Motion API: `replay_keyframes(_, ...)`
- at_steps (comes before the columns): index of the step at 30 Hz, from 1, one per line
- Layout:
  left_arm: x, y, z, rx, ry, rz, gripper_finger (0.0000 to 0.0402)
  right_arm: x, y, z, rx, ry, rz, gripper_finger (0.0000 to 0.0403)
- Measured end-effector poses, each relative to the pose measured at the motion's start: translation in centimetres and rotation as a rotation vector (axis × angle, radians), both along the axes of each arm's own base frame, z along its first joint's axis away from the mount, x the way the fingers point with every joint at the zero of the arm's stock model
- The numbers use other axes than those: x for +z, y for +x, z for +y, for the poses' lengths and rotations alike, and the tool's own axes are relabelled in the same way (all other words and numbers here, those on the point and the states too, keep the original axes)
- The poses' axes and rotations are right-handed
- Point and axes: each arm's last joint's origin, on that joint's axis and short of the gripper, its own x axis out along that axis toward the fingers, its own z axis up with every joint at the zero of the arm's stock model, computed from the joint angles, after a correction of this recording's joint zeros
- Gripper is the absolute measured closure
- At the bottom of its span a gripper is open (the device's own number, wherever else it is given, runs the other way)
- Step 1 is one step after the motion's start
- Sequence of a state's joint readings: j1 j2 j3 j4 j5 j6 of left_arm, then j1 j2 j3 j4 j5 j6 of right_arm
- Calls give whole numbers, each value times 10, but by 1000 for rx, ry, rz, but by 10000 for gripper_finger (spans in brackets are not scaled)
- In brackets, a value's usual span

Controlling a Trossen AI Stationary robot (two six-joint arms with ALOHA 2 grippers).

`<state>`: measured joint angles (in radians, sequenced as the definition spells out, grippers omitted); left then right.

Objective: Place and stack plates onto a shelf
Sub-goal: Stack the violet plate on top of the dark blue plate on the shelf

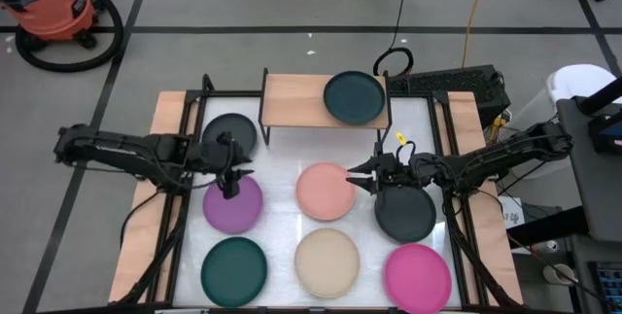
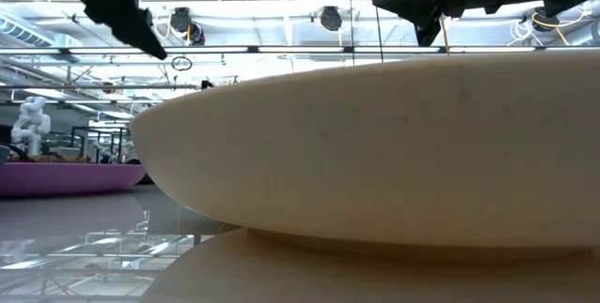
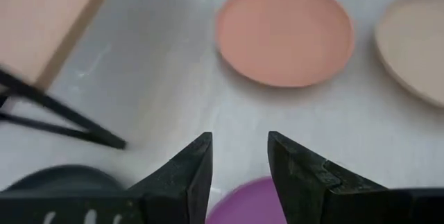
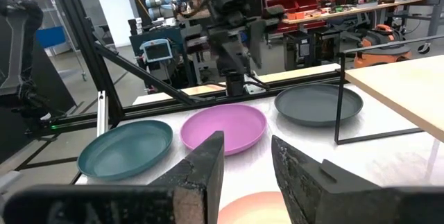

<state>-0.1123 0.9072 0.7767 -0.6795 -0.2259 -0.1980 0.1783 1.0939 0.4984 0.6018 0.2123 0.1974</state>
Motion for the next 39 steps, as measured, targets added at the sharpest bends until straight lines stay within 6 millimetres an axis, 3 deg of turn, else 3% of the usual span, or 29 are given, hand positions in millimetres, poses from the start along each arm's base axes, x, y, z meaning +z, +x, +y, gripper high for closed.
replay_keyframes(6,-16,9,-16,-36,-9,164,257,0,0,0,4,2,2,298)
replay_keyframes(18,-65,29,-54,76,-89,425,257,0,0,0,4,3,2,298)
replay_keyframes(29,-84,37,-91,118,-144,371,257,0,0,0,4,2,0,298)
replay_keyframes(39,-83,44,-96,124,-166,294,257,-1,0,3,19,3,7,298)
